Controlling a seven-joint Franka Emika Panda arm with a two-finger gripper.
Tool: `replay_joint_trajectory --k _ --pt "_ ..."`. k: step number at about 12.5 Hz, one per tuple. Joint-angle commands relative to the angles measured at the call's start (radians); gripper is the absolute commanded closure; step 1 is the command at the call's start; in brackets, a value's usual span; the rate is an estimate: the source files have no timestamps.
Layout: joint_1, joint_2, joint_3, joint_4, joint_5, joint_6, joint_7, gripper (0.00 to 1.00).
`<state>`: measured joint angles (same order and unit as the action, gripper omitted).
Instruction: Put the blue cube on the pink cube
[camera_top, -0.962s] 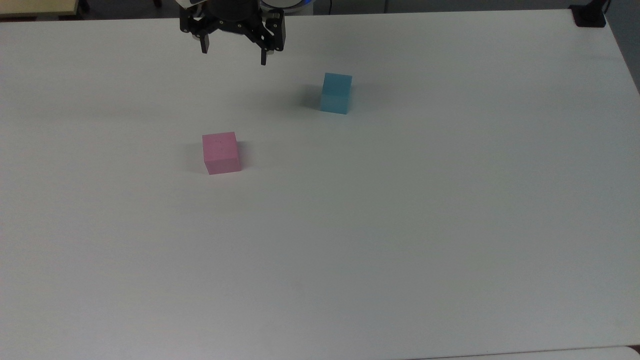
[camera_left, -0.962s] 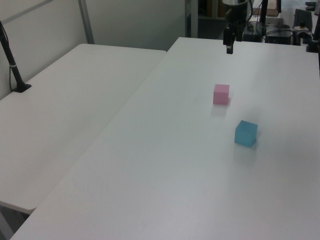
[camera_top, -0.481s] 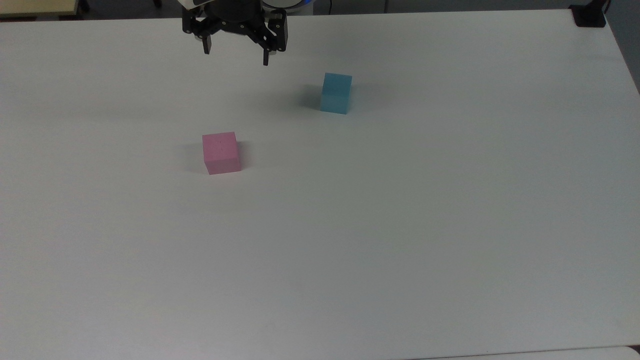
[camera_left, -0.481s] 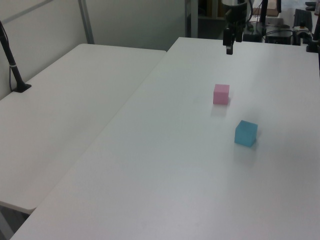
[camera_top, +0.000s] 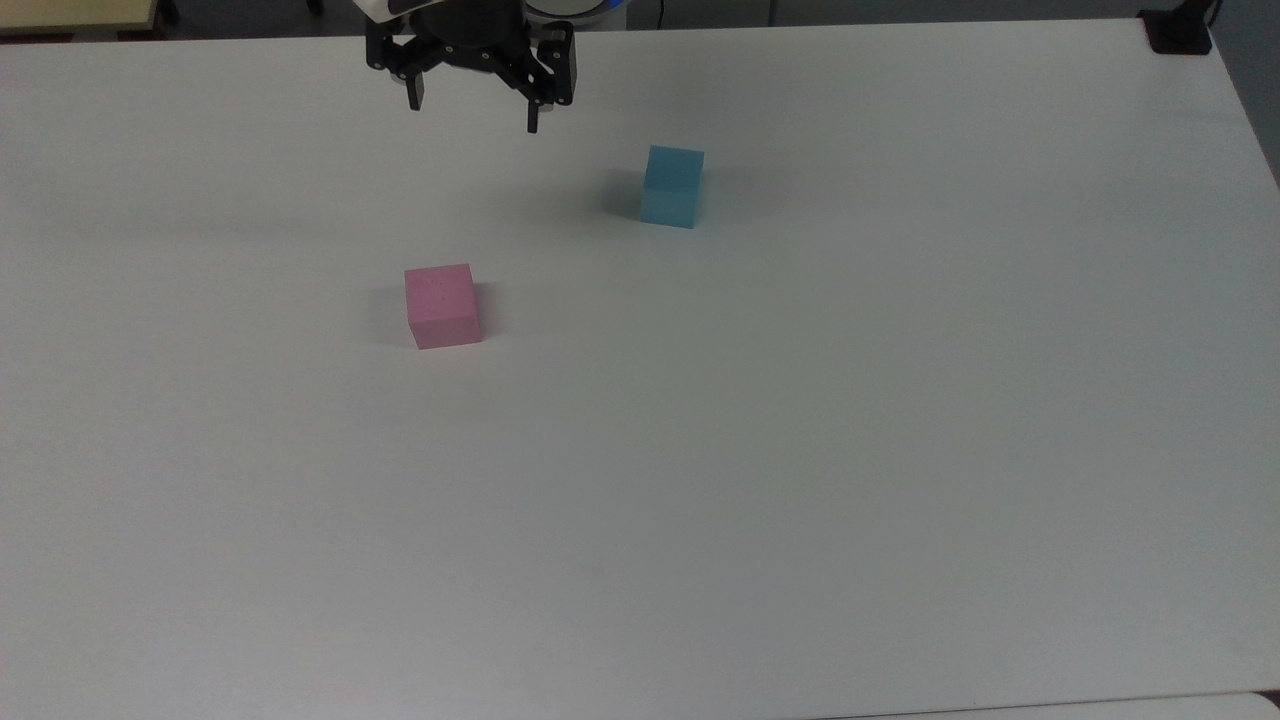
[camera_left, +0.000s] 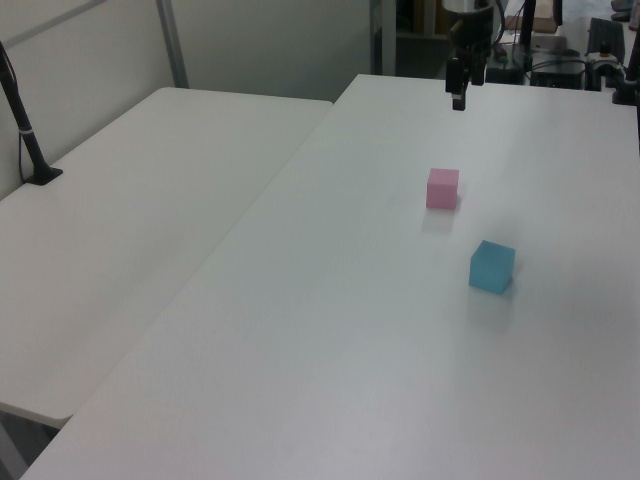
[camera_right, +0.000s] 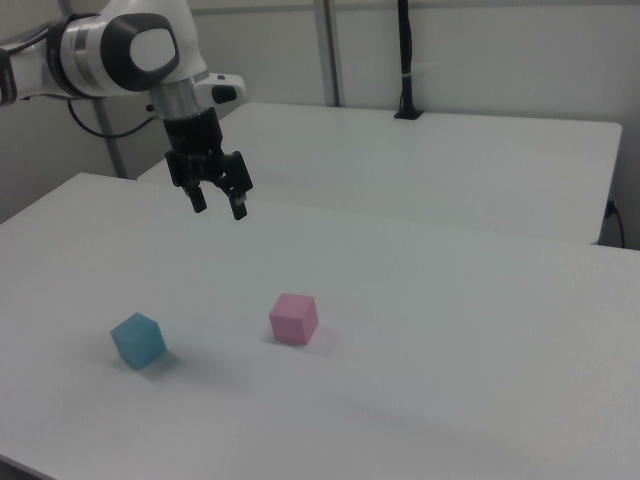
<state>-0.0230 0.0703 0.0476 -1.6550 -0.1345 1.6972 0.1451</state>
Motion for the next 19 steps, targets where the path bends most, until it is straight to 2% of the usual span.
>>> replay_joint_trajectory --k 1,4,7,9,11,15,16,19 --pt "0.014 -0.010 -0.011 -0.005 0.022 -0.030 -0.048 0.00" --pt "0.038 -0.047 -0.006 -0.084 0.045 -0.028 -0.053 0.00" --pt "0.083 -0.102 0.009 -0.237 0.070 -0.018 -0.052 0.00" --pt "0.087 -0.119 0.073 -0.340 0.081 0.005 -0.053 0.00" --pt "0.089 -0.119 0.154 -0.463 0.081 0.128 -0.035 0.00" --pt "0.087 -0.041 0.236 -0.486 0.078 0.251 0.117 0.00" --pt "0.087 0.004 0.256 -0.483 0.064 0.289 0.164 0.00" --pt "0.087 0.109 0.264 -0.476 -0.037 0.343 0.269 0.00"
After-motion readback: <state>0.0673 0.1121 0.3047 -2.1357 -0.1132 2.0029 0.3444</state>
